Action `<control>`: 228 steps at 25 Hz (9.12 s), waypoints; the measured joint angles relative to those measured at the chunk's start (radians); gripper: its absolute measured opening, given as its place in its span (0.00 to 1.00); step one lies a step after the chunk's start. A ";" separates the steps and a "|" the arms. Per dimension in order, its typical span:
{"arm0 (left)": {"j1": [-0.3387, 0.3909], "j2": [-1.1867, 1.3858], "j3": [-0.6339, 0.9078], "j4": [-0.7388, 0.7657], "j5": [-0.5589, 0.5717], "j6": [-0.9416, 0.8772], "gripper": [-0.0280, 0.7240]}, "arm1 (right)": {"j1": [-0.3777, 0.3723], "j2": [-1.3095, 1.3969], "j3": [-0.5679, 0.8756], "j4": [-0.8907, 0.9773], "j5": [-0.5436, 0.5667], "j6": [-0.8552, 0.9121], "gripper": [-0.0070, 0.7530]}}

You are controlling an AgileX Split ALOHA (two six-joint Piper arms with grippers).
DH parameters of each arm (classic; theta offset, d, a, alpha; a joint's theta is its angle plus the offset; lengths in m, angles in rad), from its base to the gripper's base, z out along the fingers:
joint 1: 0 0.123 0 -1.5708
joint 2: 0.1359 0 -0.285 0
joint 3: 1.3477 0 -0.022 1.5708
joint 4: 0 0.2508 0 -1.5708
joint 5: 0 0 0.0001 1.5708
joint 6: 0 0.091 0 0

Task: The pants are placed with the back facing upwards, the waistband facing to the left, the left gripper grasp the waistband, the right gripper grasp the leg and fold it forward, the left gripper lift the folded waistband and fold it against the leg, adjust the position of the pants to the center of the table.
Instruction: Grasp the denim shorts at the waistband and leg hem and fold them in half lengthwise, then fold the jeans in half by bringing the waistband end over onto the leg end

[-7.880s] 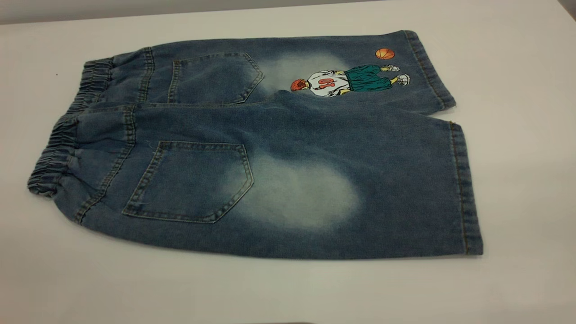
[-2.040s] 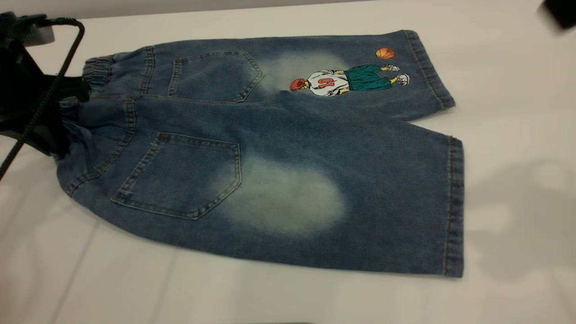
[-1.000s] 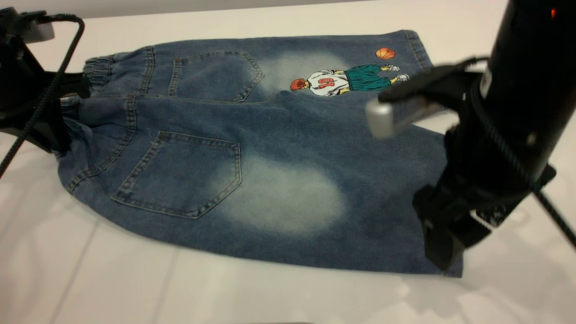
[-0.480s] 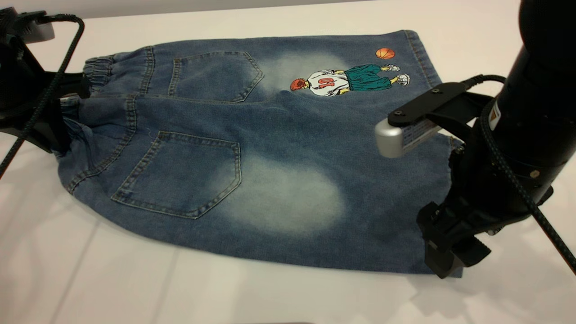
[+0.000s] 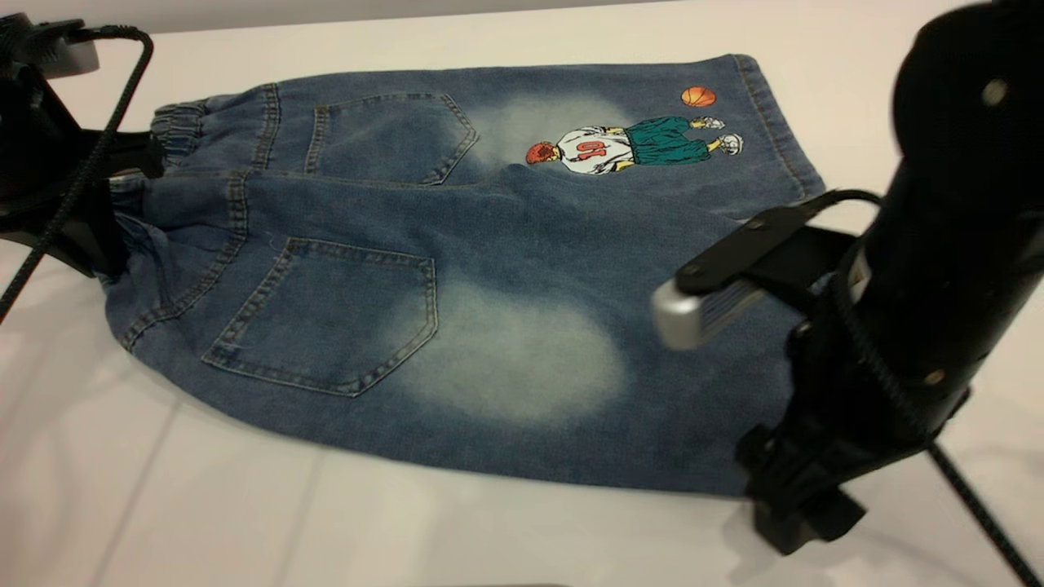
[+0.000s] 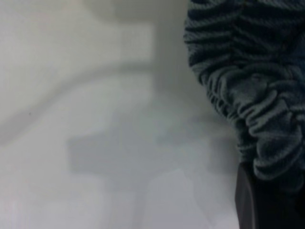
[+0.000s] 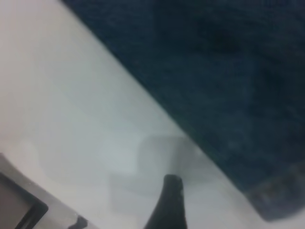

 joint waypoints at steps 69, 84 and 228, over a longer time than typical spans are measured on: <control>-0.006 -0.147 0.000 -0.654 -0.376 -0.012 0.12 | -0.437 -0.042 -0.464 0.054 -0.037 0.062 0.05; -0.048 -0.006 0.000 -0.637 -0.643 -0.055 0.12 | -0.432 0.079 -0.464 0.059 -0.281 0.060 0.05; 0.030 0.061 -0.352 0.224 0.117 0.013 0.74 | -0.185 0.605 -1.285 1.449 -0.038 -1.121 0.58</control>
